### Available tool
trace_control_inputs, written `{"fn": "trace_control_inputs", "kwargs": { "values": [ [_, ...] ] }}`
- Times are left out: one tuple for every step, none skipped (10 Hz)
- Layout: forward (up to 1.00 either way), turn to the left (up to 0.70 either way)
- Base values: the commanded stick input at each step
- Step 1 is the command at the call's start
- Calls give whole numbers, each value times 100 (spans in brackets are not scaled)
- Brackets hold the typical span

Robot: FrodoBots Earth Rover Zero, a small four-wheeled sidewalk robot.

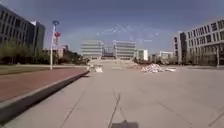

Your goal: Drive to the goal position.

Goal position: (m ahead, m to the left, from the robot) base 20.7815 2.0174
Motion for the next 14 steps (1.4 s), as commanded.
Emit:
{"fn": "trace_control_inputs", "kwargs": {
  "values": [
    [70,1],
    [70,1],
    [70,1],
    [70,1],
    [70,1],
    [70,1],
    [70,1],
    [70,1],
    [70,1],
    [70,1],
    [70,1],
    [70,1],
    [70,1],
    [70,1]
  ]
}}
